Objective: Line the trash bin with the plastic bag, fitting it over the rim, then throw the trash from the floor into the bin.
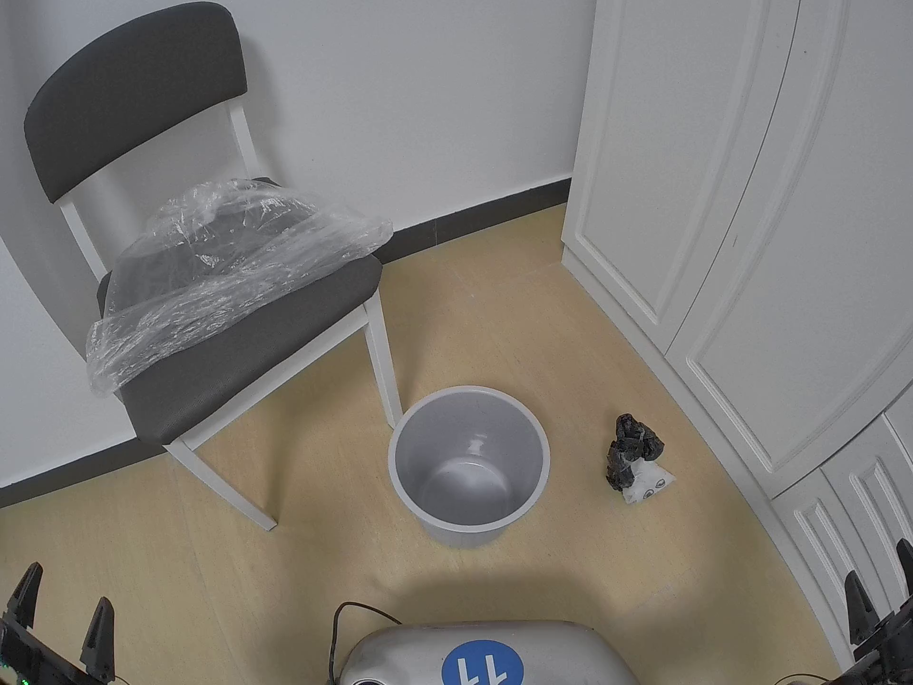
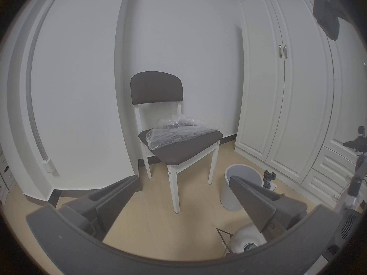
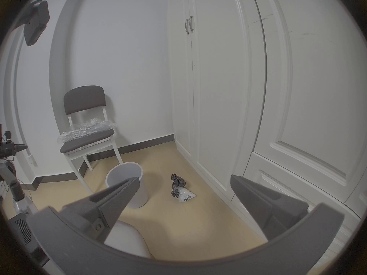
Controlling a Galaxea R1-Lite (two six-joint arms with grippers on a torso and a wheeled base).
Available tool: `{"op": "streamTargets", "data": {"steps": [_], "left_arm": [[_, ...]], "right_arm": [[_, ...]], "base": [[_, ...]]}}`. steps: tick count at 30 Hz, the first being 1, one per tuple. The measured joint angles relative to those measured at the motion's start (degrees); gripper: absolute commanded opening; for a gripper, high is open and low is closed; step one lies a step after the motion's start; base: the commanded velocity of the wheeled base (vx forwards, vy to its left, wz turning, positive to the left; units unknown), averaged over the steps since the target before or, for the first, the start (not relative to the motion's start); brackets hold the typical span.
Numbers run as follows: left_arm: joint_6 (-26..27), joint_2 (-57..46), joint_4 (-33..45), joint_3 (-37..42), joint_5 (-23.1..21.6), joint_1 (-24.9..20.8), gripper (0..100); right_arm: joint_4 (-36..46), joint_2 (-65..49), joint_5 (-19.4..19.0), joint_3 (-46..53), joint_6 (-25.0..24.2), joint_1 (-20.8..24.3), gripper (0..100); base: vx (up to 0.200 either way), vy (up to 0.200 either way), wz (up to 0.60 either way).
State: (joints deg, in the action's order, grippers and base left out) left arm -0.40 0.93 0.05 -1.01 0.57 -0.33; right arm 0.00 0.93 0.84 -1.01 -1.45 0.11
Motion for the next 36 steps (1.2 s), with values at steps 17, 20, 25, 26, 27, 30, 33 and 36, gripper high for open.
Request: {"op": "streamTargets", "data": {"steps": [17,20,25,26,27,30,33,36], "left_arm": [[0.48,0.00,0.05,0.00,-0.09,0.06,100],[0.40,0.00,0.02,0.00,-0.06,0.06,100],[1.38,0.00,0.00,0.00,-0.84,0.09,100],[1.66,0.00,0.00,0.00,-1.48,0.12,100],[1.84,0.00,-0.02,0.00,-1.88,0.12,100],[1.95,0.00,-0.10,0.00,-2.13,0.17,100],[1.57,0.00,-0.10,0.00,-1.88,0.17,100],[0.07,0.00,-0.05,0.00,-0.50,0.11,100]], "right_arm": [[0.05,0.00,-0.52,0.00,1.58,-0.09,100],[0.02,0.00,-0.52,0.00,0.48,0.00,100],[0.00,0.00,-0.44,0.00,0.83,0.00,100],[0.02,0.00,-0.46,0.00,1.13,-0.01,100],[0.02,0.00,-0.46,0.00,1.27,-0.01,100],[0.00,0.00,-0.44,0.00,0.96,-0.01,100],[0.00,0.00,-0.40,0.00,0.72,-0.04,100],[0.00,0.00,-0.40,0.00,0.67,-0.04,100]], "base": [[0.000,0.000,0.00],[0.000,0.000,0.00],[0.000,0.000,0.00],[0.000,0.000,0.00],[0.000,0.000,0.00],[0.000,0.000,0.00],[0.000,0.000,0.00],[0.000,0.000,0.00]]}}
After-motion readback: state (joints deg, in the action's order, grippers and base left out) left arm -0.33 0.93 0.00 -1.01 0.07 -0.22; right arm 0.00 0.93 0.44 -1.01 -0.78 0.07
